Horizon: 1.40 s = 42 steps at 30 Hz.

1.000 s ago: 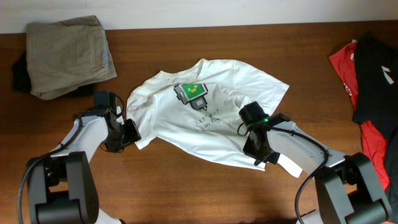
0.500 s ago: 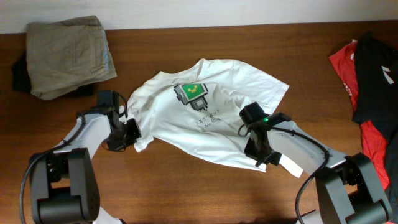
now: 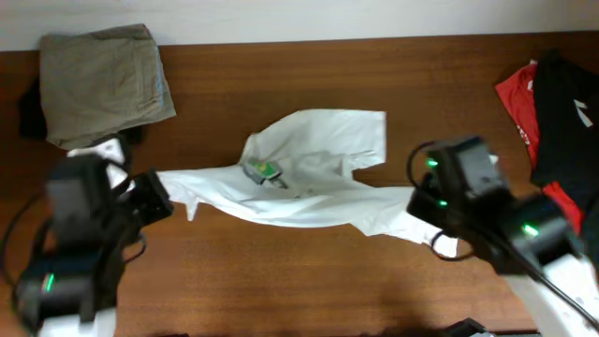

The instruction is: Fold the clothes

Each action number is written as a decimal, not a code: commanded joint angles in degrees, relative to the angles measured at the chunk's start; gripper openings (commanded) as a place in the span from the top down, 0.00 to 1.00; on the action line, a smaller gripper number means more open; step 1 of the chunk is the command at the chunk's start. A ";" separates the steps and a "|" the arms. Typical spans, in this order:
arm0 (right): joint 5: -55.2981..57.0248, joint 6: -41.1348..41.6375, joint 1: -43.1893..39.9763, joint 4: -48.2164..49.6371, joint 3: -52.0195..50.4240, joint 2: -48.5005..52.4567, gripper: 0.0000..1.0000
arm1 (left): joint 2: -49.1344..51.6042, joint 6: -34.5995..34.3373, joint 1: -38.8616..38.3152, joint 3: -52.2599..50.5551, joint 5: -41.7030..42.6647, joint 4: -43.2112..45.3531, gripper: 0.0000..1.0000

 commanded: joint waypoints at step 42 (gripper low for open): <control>1.07 -16.72 -13.07 -6.60 44.96 56.02 0.21 | 66.12 -2.51 -0.11 32.79 -5.66 3.72 0.27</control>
